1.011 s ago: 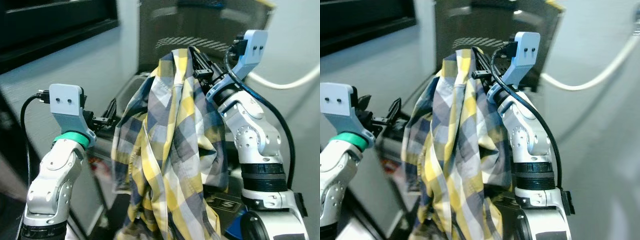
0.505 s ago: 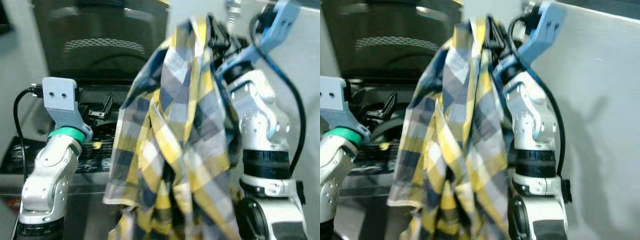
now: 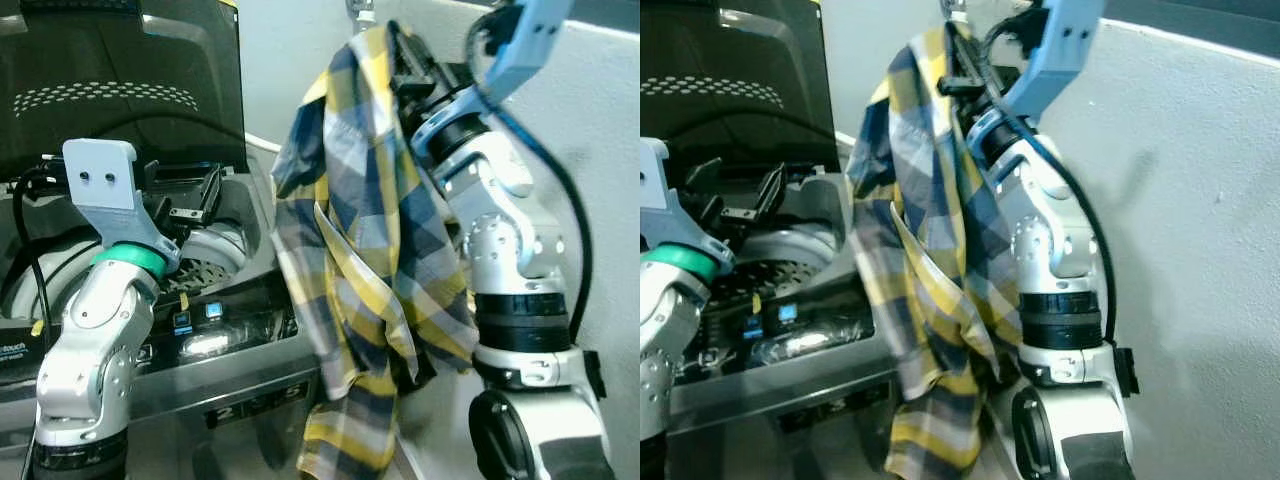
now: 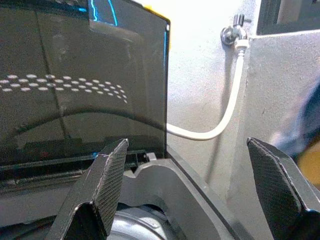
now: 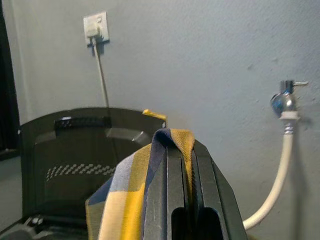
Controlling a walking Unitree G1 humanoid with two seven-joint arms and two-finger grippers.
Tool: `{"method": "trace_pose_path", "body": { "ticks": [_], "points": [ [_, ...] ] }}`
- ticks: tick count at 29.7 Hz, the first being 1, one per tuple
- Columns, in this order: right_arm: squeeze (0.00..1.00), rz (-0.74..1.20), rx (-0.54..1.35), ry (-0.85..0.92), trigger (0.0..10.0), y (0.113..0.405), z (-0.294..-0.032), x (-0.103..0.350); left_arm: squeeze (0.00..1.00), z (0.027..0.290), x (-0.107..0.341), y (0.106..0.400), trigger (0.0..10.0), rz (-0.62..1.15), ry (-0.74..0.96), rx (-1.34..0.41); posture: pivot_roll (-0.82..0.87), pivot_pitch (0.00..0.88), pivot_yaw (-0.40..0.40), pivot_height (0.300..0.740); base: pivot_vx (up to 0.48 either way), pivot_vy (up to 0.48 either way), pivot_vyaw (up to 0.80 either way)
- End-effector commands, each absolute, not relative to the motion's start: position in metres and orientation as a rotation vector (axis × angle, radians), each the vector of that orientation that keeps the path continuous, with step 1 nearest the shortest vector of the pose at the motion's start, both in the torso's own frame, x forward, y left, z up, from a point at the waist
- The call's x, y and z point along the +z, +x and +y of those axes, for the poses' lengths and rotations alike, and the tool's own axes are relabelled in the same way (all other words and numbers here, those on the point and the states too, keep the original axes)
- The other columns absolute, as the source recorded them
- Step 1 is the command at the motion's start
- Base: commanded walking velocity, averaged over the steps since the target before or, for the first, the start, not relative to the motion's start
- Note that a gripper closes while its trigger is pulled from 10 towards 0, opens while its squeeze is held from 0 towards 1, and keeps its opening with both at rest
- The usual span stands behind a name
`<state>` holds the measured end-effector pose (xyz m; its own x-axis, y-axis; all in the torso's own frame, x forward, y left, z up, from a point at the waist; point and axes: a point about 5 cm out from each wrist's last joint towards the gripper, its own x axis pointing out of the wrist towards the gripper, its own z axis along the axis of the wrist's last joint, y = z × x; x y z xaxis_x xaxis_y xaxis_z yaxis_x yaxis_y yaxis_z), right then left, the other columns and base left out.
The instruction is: Clothes washing
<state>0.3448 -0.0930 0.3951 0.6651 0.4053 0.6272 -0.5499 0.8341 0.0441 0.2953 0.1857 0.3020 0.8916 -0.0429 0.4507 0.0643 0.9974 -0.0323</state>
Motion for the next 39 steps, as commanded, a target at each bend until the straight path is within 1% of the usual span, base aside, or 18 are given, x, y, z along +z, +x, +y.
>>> {"method": "trace_pose_path", "body": {
  "ticks": [1,15,20,24,25,29,35,38,39],
  "points": [
    [0.0,-0.671,0.569,0.232,10.0,0.34,-0.09,0.4,0.0,0.188,0.301,0.293,10.0,-0.471,-0.044,-0.041,0.13,0.004,0.001,0.74,0.0,0.48,0.0],
    [0.0,-0.655,0.558,0.23,10.0,0.344,-0.092,0.395,0.0,0.19,0.301,0.294,10.0,-0.462,-0.022,-0.029,0.13,0.003,0.007,0.74,0.0,0.467,0.0],
    [0.0,-0.66,0.545,0.243,10.0,0.345,-0.095,0.395,0.0,0.196,0.299,0.297,10.0,-0.422,0.029,0.005,0.13,0.0,0.01,0.74,0.0,-0.462,0.0],
    [0.0,-0.66,0.544,0.242,10.0,0.345,-0.095,0.395,0.0,0.197,0.298,0.297,10.0,-0.419,0.029,0.01,0.13,0.0,0.011,0.74,0.0,-0.465,0.0],
    [0.0,-0.659,0.543,0.242,10.0,0.346,-0.095,0.395,0.0,0.198,0.297,0.298,10.0,-0.413,0.004,0.021,0.13,0.0,0.013,0.74,0.0,0.0,0.0],
    [0.0,-0.652,0.539,0.236,10.0,0.348,-0.095,0.393,0.0,0.198,0.297,0.3,10.0,-0.406,-0.004,0.028,0.13,0.0,0.012,0.74,0.0,0.0,0.0],
    [0.0,-0.631,0.537,0.226,10.0,0.353,-0.093,0.387,0.0,0.197,0.297,0.299,10.0,-0.412,0.017,0.022,0.13,0.0,0.005,0.74,0.0,0.0,0.0],
    [0.0,-0.592,0.546,0.2,10.0,0.361,-0.087,0.379,0.0,0.196,0.297,0.299,10.0,-0.415,0.032,0.022,0.13,0.0,-0.002,0.74,0.0,0.0,0.0],
    [0.0,-0.489,0.602,0.115,10.0,0.373,-0.068,0.367,0.0,0.195,0.297,0.299,10.0,-0.422,0.062,0.021,0.12,0.0,-0.002,0.74,0.0,0.0,0.0]
  ]
}}
